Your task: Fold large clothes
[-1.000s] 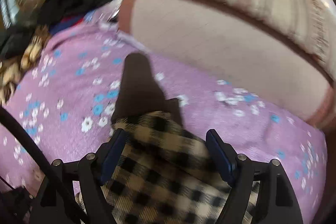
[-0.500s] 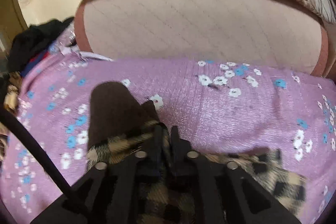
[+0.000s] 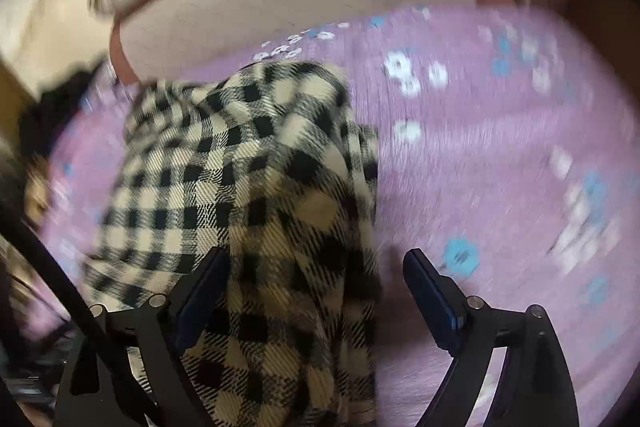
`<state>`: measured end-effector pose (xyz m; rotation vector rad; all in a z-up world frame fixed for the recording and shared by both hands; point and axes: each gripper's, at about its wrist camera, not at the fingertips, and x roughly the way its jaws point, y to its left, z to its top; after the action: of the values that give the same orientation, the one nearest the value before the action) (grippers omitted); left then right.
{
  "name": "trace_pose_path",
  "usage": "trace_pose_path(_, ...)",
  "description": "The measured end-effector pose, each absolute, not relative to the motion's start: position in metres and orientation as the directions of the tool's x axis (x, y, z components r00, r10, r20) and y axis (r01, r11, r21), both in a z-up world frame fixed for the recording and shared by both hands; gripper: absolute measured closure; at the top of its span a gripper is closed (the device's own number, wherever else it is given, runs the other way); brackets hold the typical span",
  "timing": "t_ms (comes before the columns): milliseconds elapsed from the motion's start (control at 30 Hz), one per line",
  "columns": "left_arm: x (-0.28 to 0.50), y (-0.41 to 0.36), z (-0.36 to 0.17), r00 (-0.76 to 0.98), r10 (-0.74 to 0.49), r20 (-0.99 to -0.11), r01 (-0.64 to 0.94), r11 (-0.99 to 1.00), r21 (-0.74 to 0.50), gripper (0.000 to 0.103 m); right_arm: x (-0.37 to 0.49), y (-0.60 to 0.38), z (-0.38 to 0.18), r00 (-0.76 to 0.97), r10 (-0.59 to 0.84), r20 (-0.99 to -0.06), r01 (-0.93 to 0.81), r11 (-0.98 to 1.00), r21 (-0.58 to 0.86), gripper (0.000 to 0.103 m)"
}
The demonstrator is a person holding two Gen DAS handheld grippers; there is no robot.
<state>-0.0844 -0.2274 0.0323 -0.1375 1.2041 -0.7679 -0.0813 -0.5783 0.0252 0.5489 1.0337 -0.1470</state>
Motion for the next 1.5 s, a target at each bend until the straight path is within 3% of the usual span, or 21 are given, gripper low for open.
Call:
trace_pose_path(133,-0.077,-0.233,0.028,0.108,-0.646,-0.755,0.438,0.713,-0.547,0.000,-0.079,-0.594,0.014,0.532,0.276,-0.801,0.323,0.807,0.493,0.011)
trace_pose_path(233,-0.076,-0.254,0.020,0.122,-0.617,-0.777,0.477,0.723,-0.500,0.000,-0.074,-0.597,0.004,0.565,0.352,-0.746,0.293,0.760,0.580,0.010)
trace_pose_path(267,-0.079,-0.260,0.022,0.137,-0.611,-0.780,0.503,0.721,-0.476,0.000,-0.071,-0.594,0.004,0.560,0.358,-0.747,0.276,0.770,0.576,0.015)
trace_pose_path(300,-0.081,-0.268,0.023,0.120,-0.616,-0.778,0.535,0.700,-0.472,0.004,-0.068,-0.587,0.007,0.555,0.355,-0.752,0.249,0.792,0.558,0.023)
trace_pose_path(333,-0.084,-0.274,0.024,0.086,-0.632,-0.770,0.557,0.672,-0.489,0.033,-0.067,-0.584,0.009,0.553,0.363,-0.750,0.240,0.793,0.560,0.036)
trace_pose_path(367,-0.086,-0.279,0.029,0.082,-0.620,-0.780,0.565,0.674,-0.476,0.034,-0.069,-0.581,0.014,0.556,0.371,-0.744,0.235,0.788,0.569,0.047)
trace_pose_path(433,-0.091,-0.280,0.043,0.104,-0.620,-0.778,0.590,0.668,-0.453,0.056,-0.069,-0.565,0.025,0.568,0.374,-0.733,0.207,0.797,0.567,0.059)
trace_pose_path(500,-0.102,-0.272,0.063,0.106,-0.627,-0.772,0.632,0.642,-0.435,0.060,-0.077,-0.557,0.041,0.588,0.390,-0.708,0.179,0.791,0.584,0.062)
trace_pose_path(767,-0.161,-0.174,0.122,0.094,-0.643,-0.760,0.664,0.609,-0.433,0.060,-0.153,-0.501,0.086,0.567,0.547,-0.617,0.058,0.720,0.692,0.063)
trace_pose_path(800,-0.172,-0.161,0.117,0.094,-0.622,-0.777,0.657,0.626,-0.421,0.059,-0.159,-0.492,0.082,0.554,0.561,-0.616,0.051,0.715,0.697,0.060)
trace_pose_path(833,-0.177,-0.154,0.111,0.098,-0.598,-0.795,0.642,0.648,-0.409,0.050,-0.165,-0.481,0.074,0.530,0.559,-0.638,0.056,0.728,0.683,0.051)
trace_pose_path(867,-0.182,-0.146,0.096,0.113,-0.532,-0.839,0.616,0.700,-0.362,0.043,-0.169,-0.472,0.064,0.492,0.518,-0.700,0.086,0.771,0.631,0.041)
trace_pose_path(900,-0.185,-0.141,0.086,0.127,-0.473,-0.872,0.603,0.734,-0.311,0.037,-0.171,-0.469,0.055,0.449,0.455,-0.769,0.136,0.815,0.563,0.040)
trace_pose_path(967,-0.191,-0.123,0.073,0.192,-0.381,-0.904,0.585,0.784,-0.207,0.037,-0.181,-0.470,0.050,0.412,0.366,-0.834,0.208,0.854,0.477,0.038)
trace_pose_path(1033,-0.193,-0.101,0.081,0.233,-0.409,-0.882,0.530,0.814,-0.237,0.028,-0.199,-0.477,0.070,0.489,0.335,-0.806,0.215,0.849,0.483,0.038)
trace_pose_path(1233,-0.209,-0.108,0.091,0.281,-0.450,-0.848,0.507,0.820,-0.267,0.025,-0.189,-0.443,0.112,0.574,0.352,-0.740,0.066,0.880,0.470,0.039)
trace_pose_path(1300,-0.206,-0.122,0.078,0.275,-0.420,-0.865,0.498,0.832,-0.246,0.025,-0.167,-0.423,0.101,0.553,0.343,-0.759,0.024,0.904,0.426,0.040)
trace_pose_path(1400,-0.203,-0.130,0.051,0.256,-0.376,-0.891,0.484,0.848,-0.218,0.021,-0.140,-0.420,0.062,0.505,0.153,-0.850,0.095,0.969,0.230,0.045)
trace_pose_path(1433,-0.201,-0.130,0.044,0.247,-0.382,-0.891,0.471,0.850,-0.234,0.015,-0.136,-0.426,0.048,0.479,0.121,-0.869,0.129,0.970,0.206,0.045)
trace_pose_path(1500,-0.195,-0.124,0.038,0.219,-0.413,-0.884,0.432,0.853,-0.292,0.012,-0.138,-0.440,0.031,0.472,0.133,-0.871,0.175,0.955,0.240,0.045)
